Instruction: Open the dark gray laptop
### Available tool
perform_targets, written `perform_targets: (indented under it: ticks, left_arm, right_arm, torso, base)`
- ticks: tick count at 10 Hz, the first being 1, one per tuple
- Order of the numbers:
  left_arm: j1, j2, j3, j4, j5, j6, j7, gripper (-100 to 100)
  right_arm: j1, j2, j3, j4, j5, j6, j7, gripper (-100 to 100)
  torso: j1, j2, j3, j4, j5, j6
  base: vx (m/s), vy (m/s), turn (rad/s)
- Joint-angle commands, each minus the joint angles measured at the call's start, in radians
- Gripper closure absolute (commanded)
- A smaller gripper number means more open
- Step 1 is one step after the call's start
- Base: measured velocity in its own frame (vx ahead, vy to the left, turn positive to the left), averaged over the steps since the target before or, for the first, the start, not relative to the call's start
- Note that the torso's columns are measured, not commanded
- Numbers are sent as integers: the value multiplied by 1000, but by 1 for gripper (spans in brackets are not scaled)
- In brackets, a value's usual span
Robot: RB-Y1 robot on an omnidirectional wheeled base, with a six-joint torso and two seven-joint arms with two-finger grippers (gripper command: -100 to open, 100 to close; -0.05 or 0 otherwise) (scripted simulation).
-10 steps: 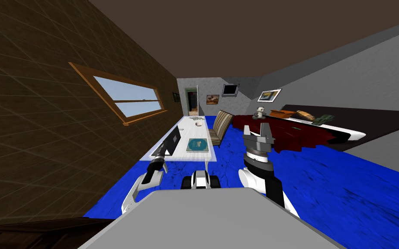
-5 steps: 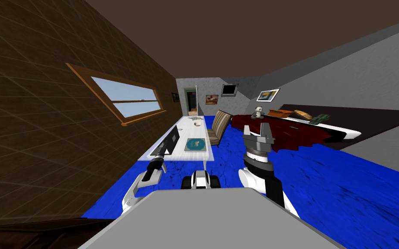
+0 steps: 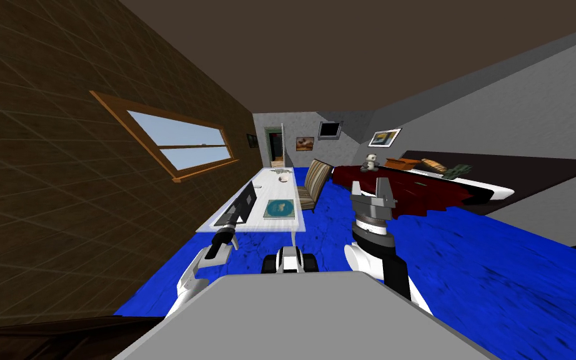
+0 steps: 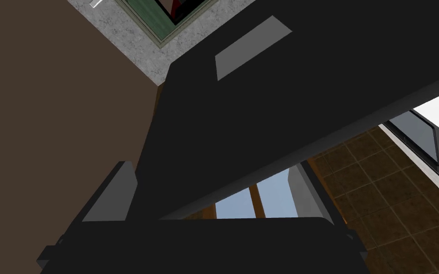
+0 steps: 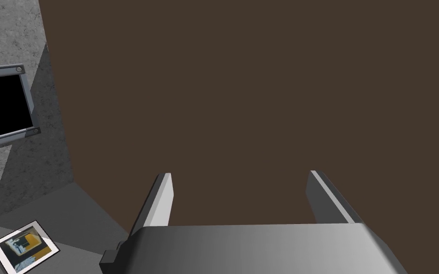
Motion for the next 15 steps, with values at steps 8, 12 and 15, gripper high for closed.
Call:
perform_targets:
  ticks: [8,12,15]
  left_arm:
    - [-114,153,6,201,34,-97,89,-100]
    - [-169,218,10,319,50,-146,132,-100]
    - [-169,228,10,379,50,-146,132,-100]
  right_arm:
    - [0,0,0,0,0,0,0,0]
    - [0,0,0,0,0,0,0,0]
    - [0,0,0,0,0,0,0,0]
  torso:
    - [-7,2,1,1,-2,0]
    - [-5,1,0,1,-2,0]
    - [-1,1,1,1,0,0]
  base:
    - [-14,-53,-9]
    - [-4,-43,-16]
    - [-10,-29,3]
